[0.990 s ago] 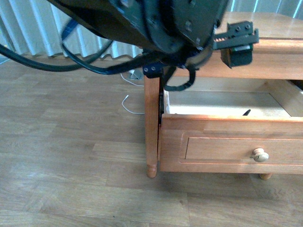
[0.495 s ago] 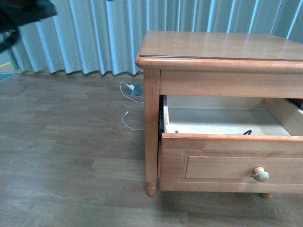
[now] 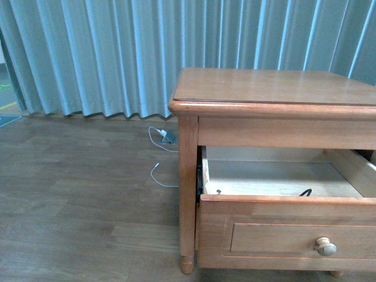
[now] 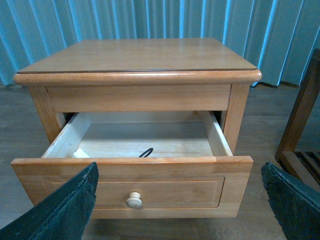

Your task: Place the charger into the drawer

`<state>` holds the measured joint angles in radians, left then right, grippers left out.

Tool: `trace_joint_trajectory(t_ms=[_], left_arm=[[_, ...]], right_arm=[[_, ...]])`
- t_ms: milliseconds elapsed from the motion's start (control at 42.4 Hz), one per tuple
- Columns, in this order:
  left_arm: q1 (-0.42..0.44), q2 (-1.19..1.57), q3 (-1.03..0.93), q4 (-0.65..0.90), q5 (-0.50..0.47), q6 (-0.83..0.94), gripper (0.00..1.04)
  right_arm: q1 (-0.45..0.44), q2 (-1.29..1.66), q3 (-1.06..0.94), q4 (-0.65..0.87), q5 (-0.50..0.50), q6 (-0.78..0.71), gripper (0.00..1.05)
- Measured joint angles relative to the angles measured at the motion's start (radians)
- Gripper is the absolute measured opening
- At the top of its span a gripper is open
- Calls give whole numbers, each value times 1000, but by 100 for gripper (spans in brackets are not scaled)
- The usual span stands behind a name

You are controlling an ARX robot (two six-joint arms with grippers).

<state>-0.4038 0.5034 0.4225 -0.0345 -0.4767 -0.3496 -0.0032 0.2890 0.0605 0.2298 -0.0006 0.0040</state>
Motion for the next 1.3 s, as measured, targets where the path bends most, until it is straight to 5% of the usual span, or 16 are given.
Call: trace_joint_trajectory(t_ms=[377,613,872,943,1296], left_arm=[[18,-110,-35,-52,-16,-26,99],[145,-205,-156,68,231,262,64],[241,-362,-252,5,323,330,19],[349,-385,-280,4,456,334,4],[400,-435,-345,19,473,342,4]], right_arm=[[0,0,0,0,0,0,97],[0,0,0,0,0,0,97],[0,0,0,0,0,0,97],[0,0,0,0,0,0,97],[0,0,0,0,0,0,97]])
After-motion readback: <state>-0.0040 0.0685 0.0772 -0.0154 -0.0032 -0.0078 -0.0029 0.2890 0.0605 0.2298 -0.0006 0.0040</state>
